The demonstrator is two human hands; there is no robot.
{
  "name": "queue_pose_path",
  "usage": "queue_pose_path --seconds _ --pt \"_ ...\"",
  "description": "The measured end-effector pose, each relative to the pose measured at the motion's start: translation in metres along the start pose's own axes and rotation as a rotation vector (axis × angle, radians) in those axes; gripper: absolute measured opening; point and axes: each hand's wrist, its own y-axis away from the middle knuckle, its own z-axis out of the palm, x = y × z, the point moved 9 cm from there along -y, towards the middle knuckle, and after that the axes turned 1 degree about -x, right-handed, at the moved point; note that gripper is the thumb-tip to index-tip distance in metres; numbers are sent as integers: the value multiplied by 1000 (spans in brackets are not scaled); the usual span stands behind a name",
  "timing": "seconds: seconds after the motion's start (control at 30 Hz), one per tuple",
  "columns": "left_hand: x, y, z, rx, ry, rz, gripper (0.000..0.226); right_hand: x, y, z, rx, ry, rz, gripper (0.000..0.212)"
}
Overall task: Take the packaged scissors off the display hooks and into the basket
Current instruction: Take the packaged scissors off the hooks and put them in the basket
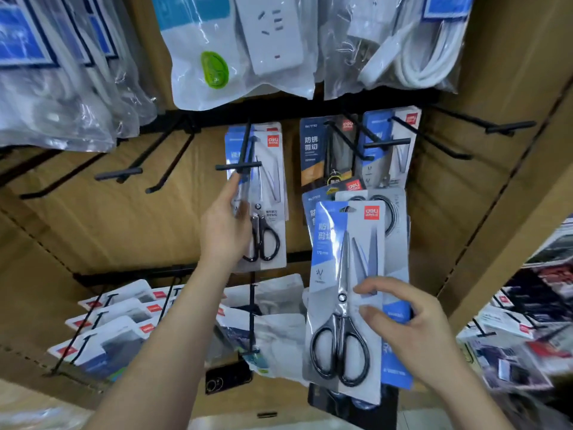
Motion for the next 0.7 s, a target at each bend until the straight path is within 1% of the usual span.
queue_pose_path --seconds 0.07,0.13,0.23,0.3,0.33,0.37,0.4,0.43,0.47,0.5,0.53,0.57,0.63,0.7 --pt "-8 -27 16 -45 -88 35 50 -1 -1 -3 17 12 -3 46" --pt "-20 -46 27 -78 -118 -19 52 -1 -2 -5 24 11 0 48" --pt "-21 -40 30 -143 -187 -87 57 -3 -3 -7 32 -30 16 49" --pt "-10 -20 24 -137 -194 -86 60 1 -3 -9 44 -72 37 51" --pt "-2 -3 22 -125 -142 -62 54 3 -3 -8 51 -83 56 51" --pt "13 19 21 -151 -34 -21 44 4 -3 -7 55 -89 79 52" --pt "29 46 26 -235 105 6 33 4 -3 -5 53 -96 88 53" --pt "46 76 34 -367 253 18 28 3 -4 -4 46 -118 79 57" --pt "61 103 44 -507 363 20 33 2 -6 -2 37 -153 58 61" --pt "71 123 52 -605 416 23 40 -1 -7 -1 32 -179 28 66" --pt "71 134 57 -620 426 17 46 -3 -8 -2 39 -182 -7 70" --pt "66 136 61 -582 432 -12 50 -5 -9 -4 51 -176 -44 76" --pt "45 135 67 -497 536 -162 47 -5 -9 -7 78 -191 -82 88" --pt "31 135 71 -456 625 -284 50 -5 -8 -9 99 -212 -88 87"
